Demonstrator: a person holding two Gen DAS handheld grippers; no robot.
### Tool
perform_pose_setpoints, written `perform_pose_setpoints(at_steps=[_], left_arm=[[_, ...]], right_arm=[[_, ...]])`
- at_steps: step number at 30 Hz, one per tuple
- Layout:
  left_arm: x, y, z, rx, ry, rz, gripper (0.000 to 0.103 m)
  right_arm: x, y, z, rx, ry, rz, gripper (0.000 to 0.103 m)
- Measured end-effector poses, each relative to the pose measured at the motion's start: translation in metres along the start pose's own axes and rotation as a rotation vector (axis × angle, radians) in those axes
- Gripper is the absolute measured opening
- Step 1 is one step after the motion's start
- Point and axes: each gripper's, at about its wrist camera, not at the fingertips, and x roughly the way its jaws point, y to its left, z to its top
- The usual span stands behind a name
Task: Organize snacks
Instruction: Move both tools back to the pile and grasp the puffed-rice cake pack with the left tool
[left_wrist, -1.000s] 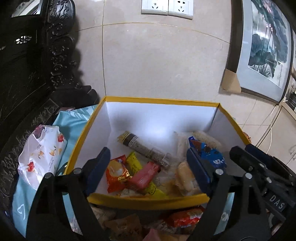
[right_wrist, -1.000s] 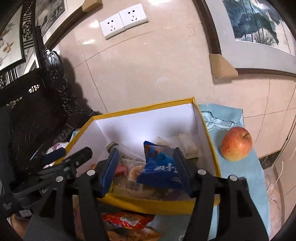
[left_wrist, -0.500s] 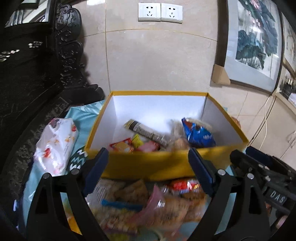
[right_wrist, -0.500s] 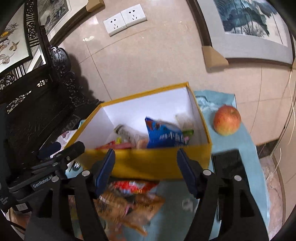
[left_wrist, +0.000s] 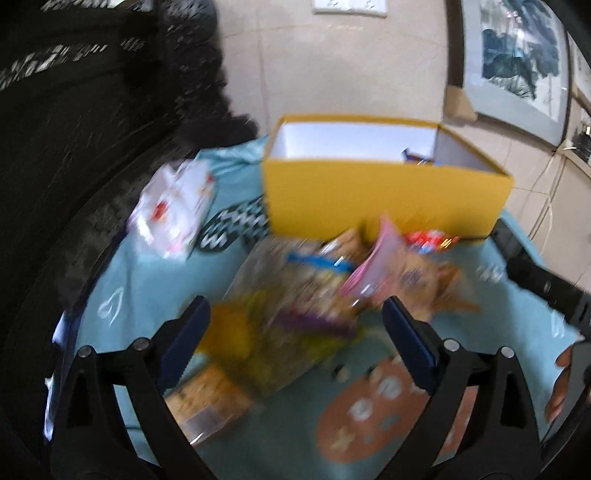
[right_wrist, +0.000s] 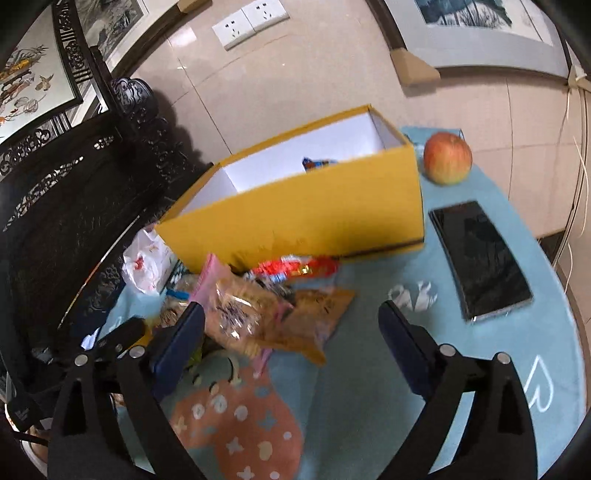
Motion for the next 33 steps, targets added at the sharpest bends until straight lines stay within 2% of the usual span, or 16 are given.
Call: perform_pose_setpoints(at_steps=[3, 5, 7, 11, 16, 18, 23, 25, 27, 29, 30, 31, 32, 33], left_arm=[[0.002, 0.02, -0.015, -0.041, 0.036, 0.023, 0.096], [0.004, 0.031, -0.022, -0.063, 0.051, 0.034, 0.096], [0.007, 0.044, -0.029, -0.093, 0.074, 0.048, 0.096], [0.015, 0.058, -0.04, -0.141, 0.119, 0.042, 0.096], [0.026, 0.061, -0.059, -0.096, 0.166, 0.085, 0.096], [0.031, 0.064, -0.063, -0.1, 0.176, 0.108, 0.1], [0.047, 0.075, -0.072, -0.159, 0.225, 0.078, 0.101], [0.047, 0.075, -0.075, -0.171, 0.22, 0.072, 0.1], [0.046, 0.074, -0.075, -0.173, 0.208, 0.06, 0.098], [0.043, 0.072, -0.074, -0.163, 0.192, 0.05, 0.085], [0.04, 0.07, -0.076, -0.156, 0.188, 0.04, 0.083], [0.038, 0.068, -0.076, -0.153, 0.187, 0.031, 0.076], [0.036, 0.066, -0.076, -0.152, 0.182, 0.031, 0.064], [0.032, 0.063, -0.076, -0.147, 0.178, 0.013, 0.063]], right_arm=[[0.009, -0.005, -0.011, 0.003, 0.028, 0.008, 0.095], [0.017, -0.008, -0.016, 0.018, 0.081, -0.02, 0.095], [0.018, -0.011, -0.015, 0.049, 0.088, 0.017, 0.095], [0.016, -0.013, -0.014, 0.063, 0.085, 0.006, 0.097], [0.013, -0.019, -0.013, 0.109, 0.096, 0.03, 0.097], [0.012, -0.019, -0.013, 0.11, 0.096, 0.037, 0.098], [0.013, -0.014, -0.015, 0.084, 0.108, 0.032, 0.098], [0.014, -0.013, -0.015, 0.085, 0.113, 0.033, 0.098], [0.013, -0.012, -0.015, 0.083, 0.113, 0.032, 0.098], [0.013, -0.011, -0.016, 0.076, 0.11, 0.03, 0.098], [0.013, -0.011, -0.016, 0.074, 0.11, 0.029, 0.098], [0.013, -0.01, -0.016, 0.071, 0.111, 0.029, 0.098], [0.013, -0.009, -0.016, 0.069, 0.111, 0.029, 0.098], [0.013, -0.009, -0.016, 0.067, 0.111, 0.027, 0.098]])
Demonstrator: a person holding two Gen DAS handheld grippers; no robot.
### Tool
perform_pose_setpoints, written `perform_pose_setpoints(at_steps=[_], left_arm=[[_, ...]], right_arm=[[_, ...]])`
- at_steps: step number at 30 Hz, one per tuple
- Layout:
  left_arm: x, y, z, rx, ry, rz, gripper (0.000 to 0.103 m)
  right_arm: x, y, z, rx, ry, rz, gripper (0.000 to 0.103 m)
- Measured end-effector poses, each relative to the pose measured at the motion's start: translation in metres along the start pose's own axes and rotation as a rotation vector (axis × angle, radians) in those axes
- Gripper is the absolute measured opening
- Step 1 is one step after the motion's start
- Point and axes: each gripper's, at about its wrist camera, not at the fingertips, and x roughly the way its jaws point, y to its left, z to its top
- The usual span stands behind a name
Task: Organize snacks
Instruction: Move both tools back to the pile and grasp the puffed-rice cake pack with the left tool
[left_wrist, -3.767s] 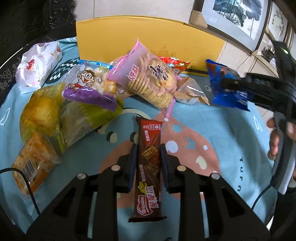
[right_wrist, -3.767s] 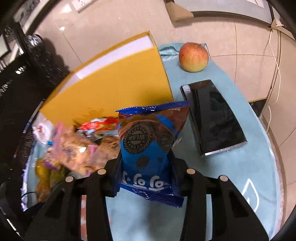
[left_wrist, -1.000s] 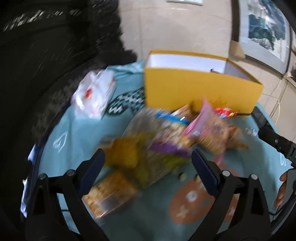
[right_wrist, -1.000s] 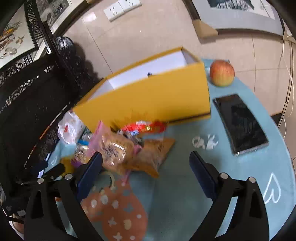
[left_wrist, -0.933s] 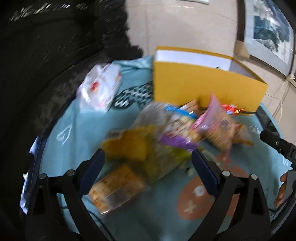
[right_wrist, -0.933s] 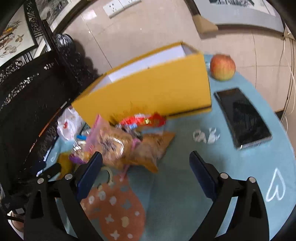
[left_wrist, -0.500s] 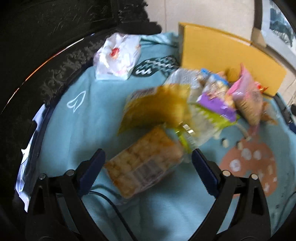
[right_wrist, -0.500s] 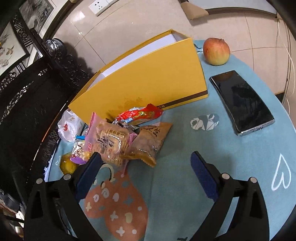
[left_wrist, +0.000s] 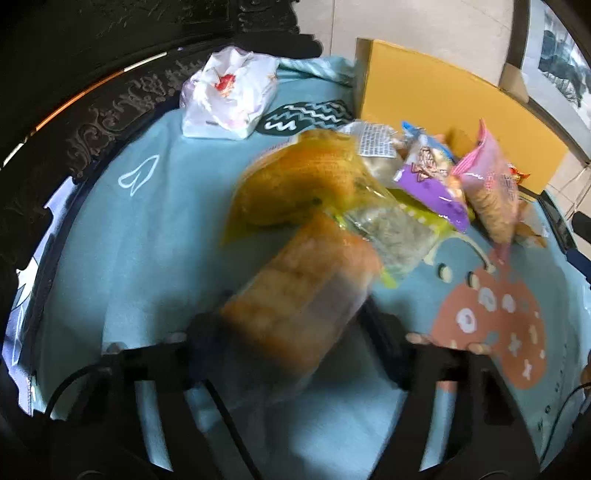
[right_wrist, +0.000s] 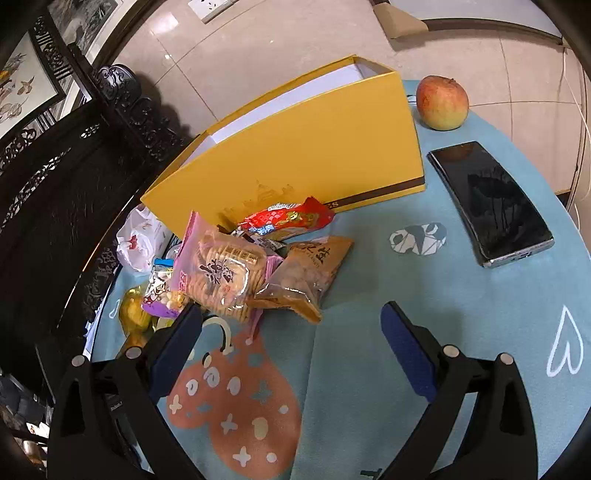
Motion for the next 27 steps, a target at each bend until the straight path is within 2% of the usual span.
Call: perform_pose_setpoints(at_steps=[2, 4, 8, 16, 18, 23, 27], left_arm=[[-0.006, -0.006, -0.002, 0.015, -0.002, -0.023, 0.063], [-0.007, -0.011, -0.003, 0.037, -0.005, -0.01, 0.063], [0.003, -0.013, -0.001, 0.057, 0.013, 0.015, 0.076], [0.016, -0.015, 0.009, 0.086, 0.01, 0.009, 0.082], [0.016, -0.014, 0.008, 0.075, 0.008, 0.009, 0.078], [-0.008, -0.019, 0.001, 0.072, -0.044, -0.044, 0.058], [-0.022, -0.02, 0.003, 0.073, -0.11, -0.092, 0.052]], right_arm=[[0.001, 0.001, 0.0, -0.006, 0.002, -0.002, 0.098], [0.002, 0.001, -0.001, -0.008, 0.008, -0.002, 0.098], [0.006, 0.001, -0.001, -0.012, 0.02, -0.011, 0.098], [0.011, 0.001, -0.003, -0.027, 0.041, -0.026, 0.098], [0.011, 0.001, -0.004, -0.032, 0.042, -0.027, 0.098], [0.011, 0.003, -0.004, -0.04, 0.041, -0.026, 0.098], [0.013, 0.005, -0.005, -0.07, 0.03, -0.049, 0.098]])
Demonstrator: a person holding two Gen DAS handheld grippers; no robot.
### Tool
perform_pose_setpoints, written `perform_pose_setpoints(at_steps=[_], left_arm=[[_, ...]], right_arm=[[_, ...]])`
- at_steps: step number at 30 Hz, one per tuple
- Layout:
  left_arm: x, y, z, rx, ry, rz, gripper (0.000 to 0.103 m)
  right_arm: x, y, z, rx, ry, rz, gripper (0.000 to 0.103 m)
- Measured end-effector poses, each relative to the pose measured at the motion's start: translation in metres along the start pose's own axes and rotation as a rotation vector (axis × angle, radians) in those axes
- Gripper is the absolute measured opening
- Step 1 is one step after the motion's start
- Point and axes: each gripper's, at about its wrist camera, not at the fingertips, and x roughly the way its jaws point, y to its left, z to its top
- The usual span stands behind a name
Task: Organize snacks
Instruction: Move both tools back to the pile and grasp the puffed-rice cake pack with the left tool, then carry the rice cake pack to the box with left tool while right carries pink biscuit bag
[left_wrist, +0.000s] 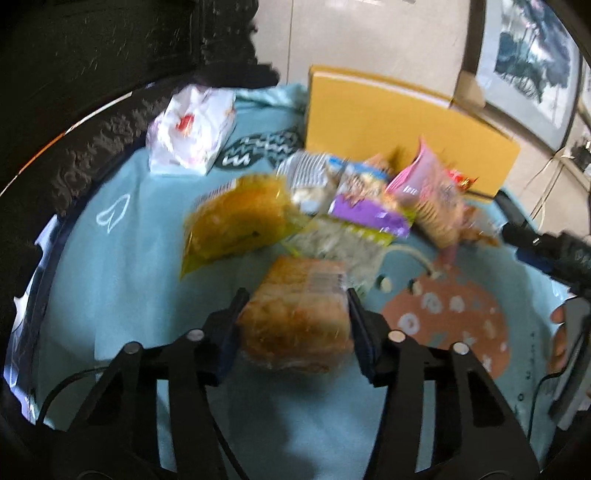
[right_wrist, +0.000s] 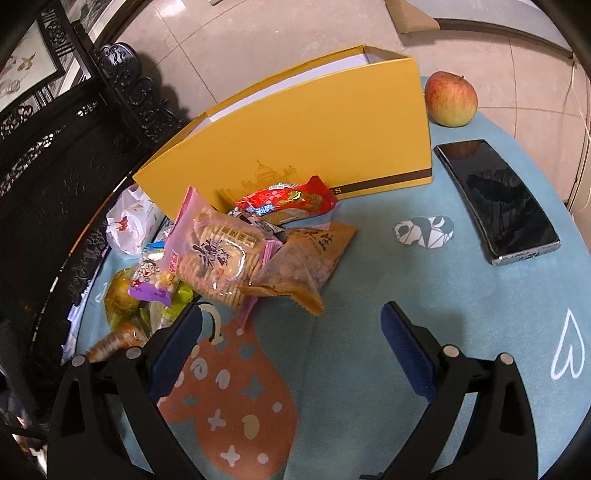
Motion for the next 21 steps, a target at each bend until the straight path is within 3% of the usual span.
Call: perform_pose_setpoints(at_steps=[6, 8, 9, 16, 18, 21], left_arm=[[0.028, 0.002, -0.007, -0.016, 0.077, -0.051, 0.057], [0.028, 0.004, -0.003, -0.028, 0.065, -0.08, 0.074], [0.03, 0.007, -0.002, -0.035, 0.064, -0.081, 0.078], [0.036, 0.013, 0.003, -0.075, 0.068, -0.142, 0.08], [0.038, 0.012, 0.003, -0.072, 0.069, -0.137, 0.08], [0.037, 0.01, 0.003, -0.066, 0.075, -0.134, 0.08]], right_arm=[[-0.001, 0.029, -0.008, -0.2, -0.085, -0.035, 0.098], [0.003, 0.043, -0.005, -0.249, -0.078, -0.025, 0.098], [0.008, 0.052, -0.002, -0.297, -0.066, -0.046, 0.098], [0.07, 0.102, 0.012, -0.681, 0.043, -0.222, 0.096], [0.084, 0.101, 0.011, -0.723, 0.082, -0.249, 0.073], [0.09, 0.095, 0.015, -0.686, 0.086, -0.226, 0.056]])
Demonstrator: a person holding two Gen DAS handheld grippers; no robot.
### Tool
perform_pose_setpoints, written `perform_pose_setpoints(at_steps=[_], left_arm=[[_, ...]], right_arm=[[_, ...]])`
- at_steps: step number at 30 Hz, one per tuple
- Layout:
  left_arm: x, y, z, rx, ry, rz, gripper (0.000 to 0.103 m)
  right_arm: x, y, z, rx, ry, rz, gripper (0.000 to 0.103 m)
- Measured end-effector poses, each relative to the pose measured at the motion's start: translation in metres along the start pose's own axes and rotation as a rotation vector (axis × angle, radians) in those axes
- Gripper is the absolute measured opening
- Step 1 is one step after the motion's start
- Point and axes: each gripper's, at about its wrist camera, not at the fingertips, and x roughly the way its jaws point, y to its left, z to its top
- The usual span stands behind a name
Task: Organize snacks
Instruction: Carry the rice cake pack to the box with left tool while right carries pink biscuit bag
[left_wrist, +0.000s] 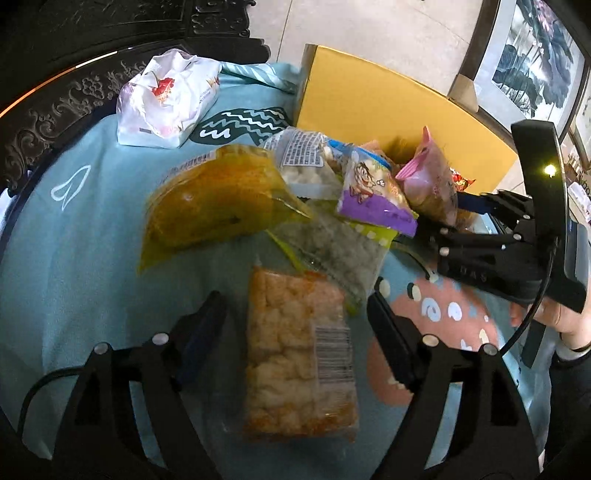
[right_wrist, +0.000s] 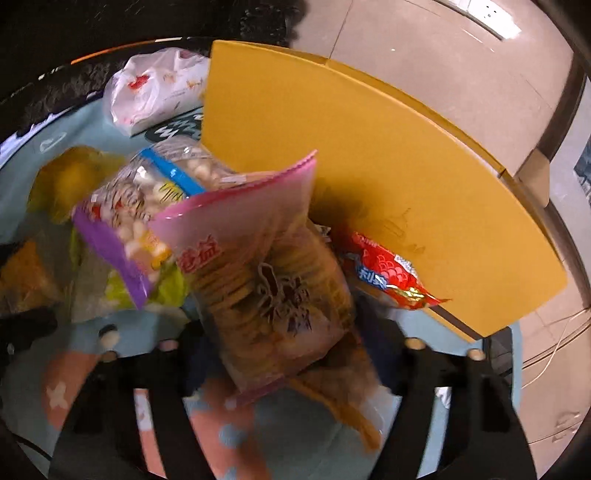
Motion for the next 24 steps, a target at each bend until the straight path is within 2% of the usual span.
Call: perform_pose_setpoints(at_steps=[2, 10, 12, 13, 20, 24], left_arm=[[0.0, 0.0, 0.001, 0.008, 0.004, 0.008, 0.081], [0.002, -0.004, 0.001, 0.043, 0.017, 0.051, 0.08], [0.001, -0.005, 0.001, 0.048, 0.011, 0.085, 0.067], [-0.001, -0.006, 0.001, 0.052, 0.007, 0.094, 0.05], [-0.023, -0.021, -0.01, 0.106, -0.002, 0.117, 0.048], [-0.055, -0.046, 0.002, 0.162, -0.079, 0.11, 0.048]], right_arm=[[-0.008, -0.006, -0.002, 0.061, -0.014, 0.027, 0.053], [-0.059, -0.051, -0.029, 0.327, -0.1, 0.179, 0.052], [-0.067, -0.056, -0.038, 0.373, -0.116, 0.201, 0.052], [-0.068, -0.058, -0.043, 0.393, -0.121, 0.211, 0.052], [-0.07, -0.072, -0.048, 0.489, -0.14, 0.272, 0.052], [-0.085, -0.076, -0.048, 0.508, -0.193, 0.303, 0.052]])
